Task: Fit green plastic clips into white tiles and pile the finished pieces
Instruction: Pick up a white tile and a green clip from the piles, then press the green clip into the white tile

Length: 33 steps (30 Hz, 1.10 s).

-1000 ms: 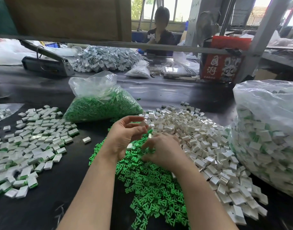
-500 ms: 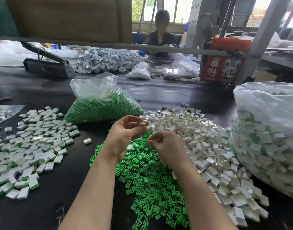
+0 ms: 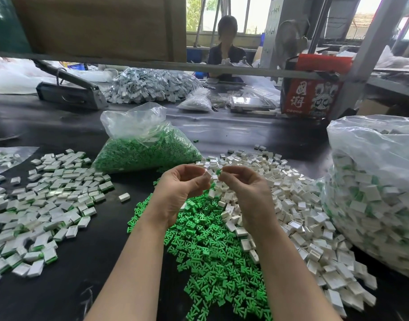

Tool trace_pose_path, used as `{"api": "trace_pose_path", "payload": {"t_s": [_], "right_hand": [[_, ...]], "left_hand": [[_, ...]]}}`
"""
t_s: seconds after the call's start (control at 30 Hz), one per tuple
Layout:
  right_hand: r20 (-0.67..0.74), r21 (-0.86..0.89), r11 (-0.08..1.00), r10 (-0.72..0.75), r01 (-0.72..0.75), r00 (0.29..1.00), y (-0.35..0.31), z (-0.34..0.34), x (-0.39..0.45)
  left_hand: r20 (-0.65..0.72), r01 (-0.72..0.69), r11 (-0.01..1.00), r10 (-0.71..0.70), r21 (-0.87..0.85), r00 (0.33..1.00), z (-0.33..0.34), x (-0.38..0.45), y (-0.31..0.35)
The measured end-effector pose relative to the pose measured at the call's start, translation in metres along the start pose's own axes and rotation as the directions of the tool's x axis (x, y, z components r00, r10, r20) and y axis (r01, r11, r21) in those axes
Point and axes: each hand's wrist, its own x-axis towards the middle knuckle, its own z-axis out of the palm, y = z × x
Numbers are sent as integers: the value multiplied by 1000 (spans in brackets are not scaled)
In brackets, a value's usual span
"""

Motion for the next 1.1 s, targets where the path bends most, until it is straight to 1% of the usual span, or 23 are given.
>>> {"api": "trace_pose_path", "payload": {"t_s": [0.1, 0.2, 0.37, 0.47, 0.53, 0.6, 0.77, 0.87, 0.97, 1.03, 1.1], "right_hand": [[-5, 0, 1000, -9, 9, 1000, 0, 0, 0], [19, -36, 998, -57, 58, 998, 0, 1, -1], [37, -150, 977, -149, 153, 988, 2, 3, -2], [55, -283, 933, -214, 221, 975, 3, 3, -2], [70, -340, 907, -238, 247, 969, 3, 3, -3], [80, -340, 907, -234, 247, 969, 1, 4, -3], [85, -270, 942, -182, 199, 980, 1, 4, -3], [87, -299, 936, -170, 188, 982, 2, 4, -2], [77, -340, 918, -187, 203, 979, 4, 5, -1], [55, -298, 937, -176, 184, 983, 4, 5, -1], [24, -205, 970, -131, 133, 991, 4, 5, -2]], "left_hand": [[21, -1, 1000, 1, 7, 1000, 1, 0, 0], [49, -8, 1000, 8, 13, 999, 0, 1, 0], [38, -7, 1000, 6, 16, 999, 1, 0, 0], [26, -14, 999, 13, 39, 1000, 1, 0, 0], [17, -21, 999, 20, 47, 1000, 2, 0, 0], [11, -27, 998, 27, 50, 1000, 1, -1, 0], [22, -48, 998, 47, 46, 999, -1, -1, 1], [12, -58, 997, 57, 53, 998, 0, -1, 1], [-7, -67, 996, 67, 58, 998, 2, -1, 1], [-12, -75, 996, 76, 57, 997, 3, -1, 1], [-10, -85, 995, 85, 61, 996, 5, -2, 0]]}}
